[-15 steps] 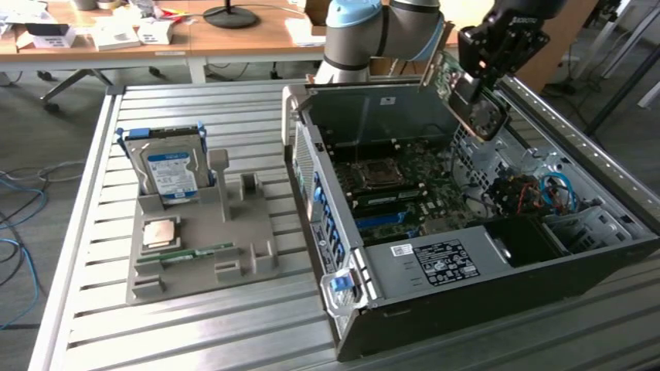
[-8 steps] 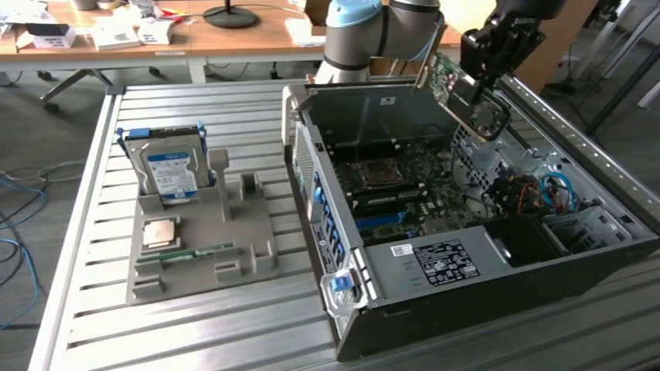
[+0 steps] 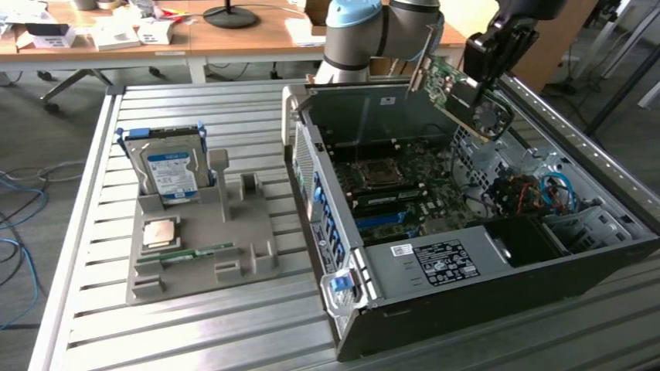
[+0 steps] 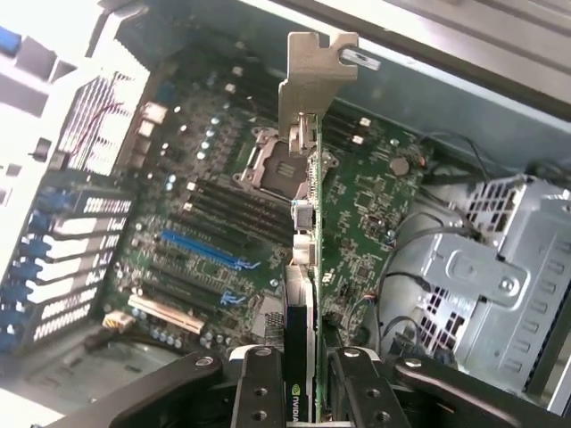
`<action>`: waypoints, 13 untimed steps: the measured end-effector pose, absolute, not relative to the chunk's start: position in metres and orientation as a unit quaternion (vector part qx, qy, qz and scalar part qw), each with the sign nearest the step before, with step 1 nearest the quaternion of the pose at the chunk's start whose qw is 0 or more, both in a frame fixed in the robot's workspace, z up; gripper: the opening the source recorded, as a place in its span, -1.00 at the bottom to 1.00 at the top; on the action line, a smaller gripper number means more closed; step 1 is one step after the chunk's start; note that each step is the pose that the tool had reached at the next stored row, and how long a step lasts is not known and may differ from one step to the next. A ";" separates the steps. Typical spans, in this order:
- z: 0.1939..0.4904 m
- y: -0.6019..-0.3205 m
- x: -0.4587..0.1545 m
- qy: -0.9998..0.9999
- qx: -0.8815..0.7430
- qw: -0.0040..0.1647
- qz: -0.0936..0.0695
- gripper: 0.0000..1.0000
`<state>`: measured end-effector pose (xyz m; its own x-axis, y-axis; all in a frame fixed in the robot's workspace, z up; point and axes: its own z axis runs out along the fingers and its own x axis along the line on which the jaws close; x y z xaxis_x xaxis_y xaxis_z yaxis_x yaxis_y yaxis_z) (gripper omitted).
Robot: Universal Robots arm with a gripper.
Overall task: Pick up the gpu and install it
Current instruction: 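Insert the gpu into the slot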
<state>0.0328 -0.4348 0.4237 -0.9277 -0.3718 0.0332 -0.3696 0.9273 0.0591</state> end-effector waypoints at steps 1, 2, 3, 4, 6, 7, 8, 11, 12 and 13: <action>0.424 -0.435 0.033 -0.980 0.198 0.022 -0.025 -0.47; 0.424 -0.435 0.033 -0.978 0.206 0.022 -0.025 -0.47; 0.423 -0.435 0.033 -0.976 0.215 0.023 -0.024 -0.47; 0.423 -0.435 0.033 -0.974 0.224 0.023 -0.024 -0.47; 0.423 -0.435 0.033 -0.970 0.242 0.024 -0.023 -0.47; 0.423 -0.435 0.033 -0.967 0.251 0.024 -0.022 -0.47; 0.423 -0.435 0.033 -0.965 0.260 0.024 -0.022 -0.47; 0.423 -0.435 0.033 -0.958 0.285 0.025 -0.020 -0.47; 0.423 -0.435 0.033 -0.955 0.295 0.025 -0.020 -0.47; 0.423 -0.435 0.033 -0.952 0.303 0.026 -0.019 -0.47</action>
<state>0.0328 -0.4348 0.4227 -0.8147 -0.5787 0.0371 -0.5768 0.8153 0.0520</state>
